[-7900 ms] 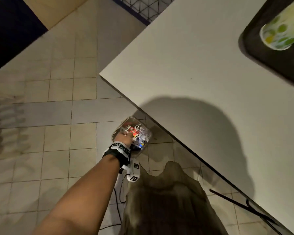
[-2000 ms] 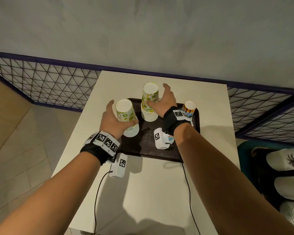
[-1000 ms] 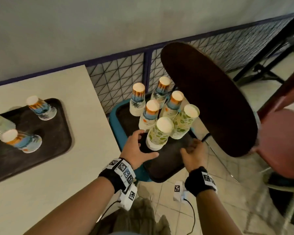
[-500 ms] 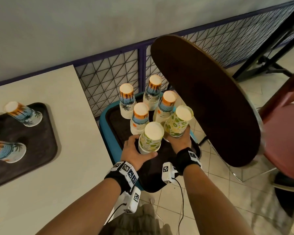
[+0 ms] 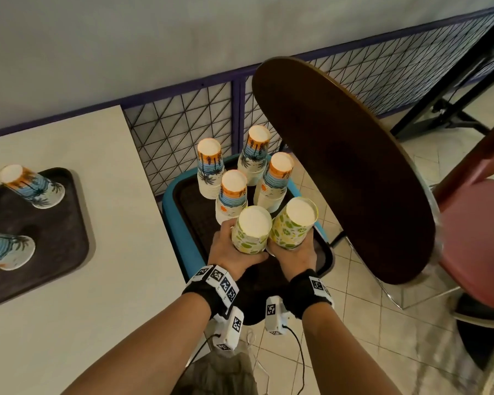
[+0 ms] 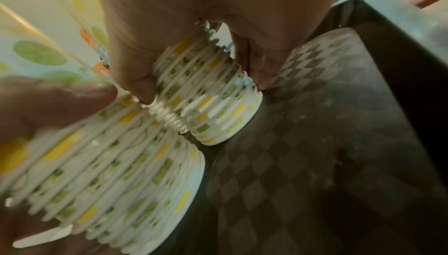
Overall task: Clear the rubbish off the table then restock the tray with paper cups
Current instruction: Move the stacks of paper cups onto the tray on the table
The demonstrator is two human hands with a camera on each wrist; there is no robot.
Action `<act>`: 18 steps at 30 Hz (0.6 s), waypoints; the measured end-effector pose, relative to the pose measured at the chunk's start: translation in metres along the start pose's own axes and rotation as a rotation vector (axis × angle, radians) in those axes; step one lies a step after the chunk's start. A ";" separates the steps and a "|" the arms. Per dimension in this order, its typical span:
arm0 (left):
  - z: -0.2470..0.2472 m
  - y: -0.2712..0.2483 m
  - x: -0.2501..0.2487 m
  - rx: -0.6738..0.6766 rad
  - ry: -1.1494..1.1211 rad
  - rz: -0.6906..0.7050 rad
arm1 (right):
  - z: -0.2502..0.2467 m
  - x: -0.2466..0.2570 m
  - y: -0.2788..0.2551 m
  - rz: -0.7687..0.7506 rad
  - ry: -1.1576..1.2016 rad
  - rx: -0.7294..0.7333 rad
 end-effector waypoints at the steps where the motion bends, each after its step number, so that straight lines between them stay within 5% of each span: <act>1: 0.000 -0.002 0.003 0.005 0.004 -0.002 | 0.001 0.000 -0.001 -0.006 -0.015 0.013; 18: -0.005 -0.024 0.022 -0.010 -0.130 0.079 | -0.003 0.017 -0.037 -0.140 0.152 0.082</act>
Point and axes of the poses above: each hand's wrist, its own y-axis towards the middle knuckle, its own z-axis out of the palm, x = y × z, the point moved 10 cm from there along y, towards the middle knuckle, and after that the axes turned 2 degrees about z, right-handed, at the moved point
